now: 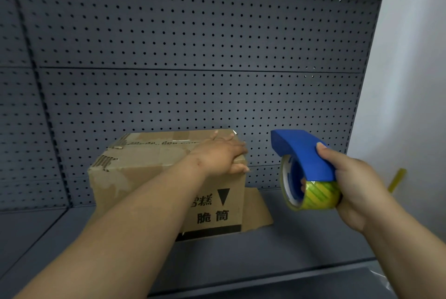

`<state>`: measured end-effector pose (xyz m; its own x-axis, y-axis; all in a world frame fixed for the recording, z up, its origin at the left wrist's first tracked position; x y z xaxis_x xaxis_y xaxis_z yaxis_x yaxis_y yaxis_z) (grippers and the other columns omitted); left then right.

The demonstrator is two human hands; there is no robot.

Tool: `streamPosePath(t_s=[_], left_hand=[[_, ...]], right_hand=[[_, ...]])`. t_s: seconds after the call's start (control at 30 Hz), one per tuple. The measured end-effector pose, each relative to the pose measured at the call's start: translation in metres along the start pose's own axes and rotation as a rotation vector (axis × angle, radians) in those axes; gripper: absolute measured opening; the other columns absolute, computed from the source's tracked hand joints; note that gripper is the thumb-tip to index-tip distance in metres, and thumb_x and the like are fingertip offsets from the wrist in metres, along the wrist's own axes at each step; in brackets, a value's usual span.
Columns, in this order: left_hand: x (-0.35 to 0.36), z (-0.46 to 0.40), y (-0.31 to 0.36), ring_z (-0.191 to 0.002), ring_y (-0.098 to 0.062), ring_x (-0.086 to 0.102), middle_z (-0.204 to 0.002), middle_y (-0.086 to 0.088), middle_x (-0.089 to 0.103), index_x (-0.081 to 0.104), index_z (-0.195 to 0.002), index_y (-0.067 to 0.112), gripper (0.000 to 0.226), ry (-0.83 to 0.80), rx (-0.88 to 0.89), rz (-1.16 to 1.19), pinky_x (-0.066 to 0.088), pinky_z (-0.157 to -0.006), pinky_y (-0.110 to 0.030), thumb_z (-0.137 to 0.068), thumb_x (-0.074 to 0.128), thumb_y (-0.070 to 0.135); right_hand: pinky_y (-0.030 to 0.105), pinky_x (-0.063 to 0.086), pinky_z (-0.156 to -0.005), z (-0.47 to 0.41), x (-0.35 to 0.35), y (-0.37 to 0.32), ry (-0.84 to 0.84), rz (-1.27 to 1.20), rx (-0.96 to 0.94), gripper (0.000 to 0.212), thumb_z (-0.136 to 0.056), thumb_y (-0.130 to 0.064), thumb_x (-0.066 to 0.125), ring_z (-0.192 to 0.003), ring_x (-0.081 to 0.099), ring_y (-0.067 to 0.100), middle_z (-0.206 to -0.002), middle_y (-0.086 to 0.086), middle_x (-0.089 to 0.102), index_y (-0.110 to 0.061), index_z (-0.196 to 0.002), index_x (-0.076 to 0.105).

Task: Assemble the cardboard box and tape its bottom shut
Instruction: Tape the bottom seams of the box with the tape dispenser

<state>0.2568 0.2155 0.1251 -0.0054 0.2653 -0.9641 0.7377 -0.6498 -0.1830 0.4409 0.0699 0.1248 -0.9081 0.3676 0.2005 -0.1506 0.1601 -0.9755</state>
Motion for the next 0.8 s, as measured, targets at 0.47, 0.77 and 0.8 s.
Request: streamPosePath(t_s=[0.47,0.77,0.8], left_hand=[[0.002,-0.002,0.002,-0.127,-0.017,0.041,-0.127,0.001,0.052,0.056,-0.116,0.023,0.043,-0.025,0.120,0.099,0.038,-0.104,-0.040,-0.093,0.035,0.053],[0.006,-0.002,-0.003,-0.114,-0.018,0.044,-0.123,0.001,0.047,0.061,-0.107,0.028,0.029,0.022,0.242,0.060,0.042,-0.093,-0.033,-0.091,0.046,0.047],[0.006,-0.001,-0.002,-0.116,-0.020,0.043,-0.125,-0.001,0.047,0.062,-0.107,0.027,0.030,0.006,0.250,0.056,0.042,-0.095,-0.035,-0.091,0.046,0.047]], right_hand=[[0.038,0.050,-0.067,-0.011,0.006,0.000,-0.019,-0.013,0.001,0.024,-0.086,-0.030,0.059,-0.063,0.063,0.026,-0.061,0.004,0.071,-0.008,-0.079,0.067],[0.038,0.051,-0.066,-0.018,0.013,0.001,0.012,-0.047,0.006,0.021,-0.085,-0.030,0.060,-0.064,0.063,0.026,-0.069,0.007,0.071,-0.009,-0.085,0.066],[0.038,0.051,-0.066,-0.018,0.014,0.001,0.011,-0.049,0.010,0.022,-0.085,-0.030,0.060,-0.065,0.063,0.026,-0.074,0.009,0.070,-0.009,-0.086,0.065]])
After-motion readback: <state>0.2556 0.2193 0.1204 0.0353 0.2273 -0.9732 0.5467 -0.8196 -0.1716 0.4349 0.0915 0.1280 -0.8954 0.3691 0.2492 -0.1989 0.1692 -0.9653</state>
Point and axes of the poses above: each hand's wrist, its own z-axis away from the middle knuckle, its own x-axis out of the palm, y = z × x, the point moved 2 cm from there along -z, towards the middle knuckle
